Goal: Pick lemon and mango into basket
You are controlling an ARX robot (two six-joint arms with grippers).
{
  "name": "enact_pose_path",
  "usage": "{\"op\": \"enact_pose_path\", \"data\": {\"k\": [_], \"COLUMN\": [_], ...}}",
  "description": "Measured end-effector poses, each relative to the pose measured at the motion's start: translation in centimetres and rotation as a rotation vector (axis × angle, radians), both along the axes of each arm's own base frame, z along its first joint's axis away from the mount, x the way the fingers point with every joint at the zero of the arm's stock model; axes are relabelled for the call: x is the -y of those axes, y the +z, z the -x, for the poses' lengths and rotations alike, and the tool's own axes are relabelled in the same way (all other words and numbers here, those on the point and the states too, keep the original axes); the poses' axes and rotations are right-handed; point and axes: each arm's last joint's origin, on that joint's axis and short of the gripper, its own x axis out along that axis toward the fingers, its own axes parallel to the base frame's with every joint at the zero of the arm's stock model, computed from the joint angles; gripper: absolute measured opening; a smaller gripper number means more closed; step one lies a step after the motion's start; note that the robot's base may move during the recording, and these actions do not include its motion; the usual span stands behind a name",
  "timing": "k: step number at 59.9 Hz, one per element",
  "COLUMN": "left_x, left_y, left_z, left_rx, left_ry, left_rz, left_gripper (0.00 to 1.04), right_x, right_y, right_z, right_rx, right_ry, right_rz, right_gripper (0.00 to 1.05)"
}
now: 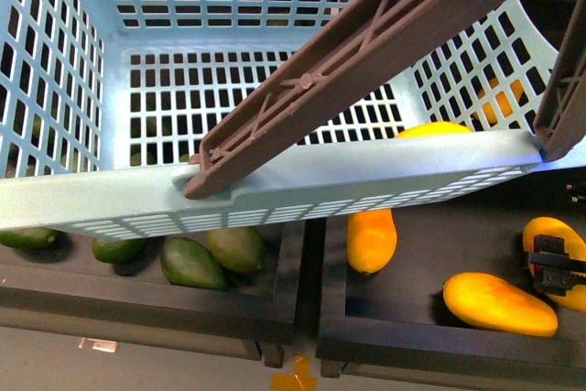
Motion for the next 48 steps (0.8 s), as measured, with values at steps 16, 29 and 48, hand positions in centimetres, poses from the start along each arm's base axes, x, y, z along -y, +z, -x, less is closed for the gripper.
{"op": "enact_pose_path", "data": {"k": [16, 29, 48], "left_x": [0.0, 0.0, 0.0], "left_y": [0.0, 0.0, 0.0], "left_z": [0.0, 0.0, 0.0], "left_rx": [-0.001, -0.001, -0.001], "left_ry": [-0.001, -0.001, -0.001], "left_rz": [0.001, 0.001, 0.001], "left_gripper": [0.05, 0.05, 0.05], "right_x": [2.7, 5.6, 5.5], "right_y": [2.9, 8.2, 20.1], "right_z": [0.6, 1.5, 3.5], "right_rx": [0.071, 0.208, 0.49], "right_ry": [-0.09, -0.151, -0.106], "right_rz": [-0.03, -0.062, -0.044], "right_gripper": [0.54, 0.54, 0.54]}}
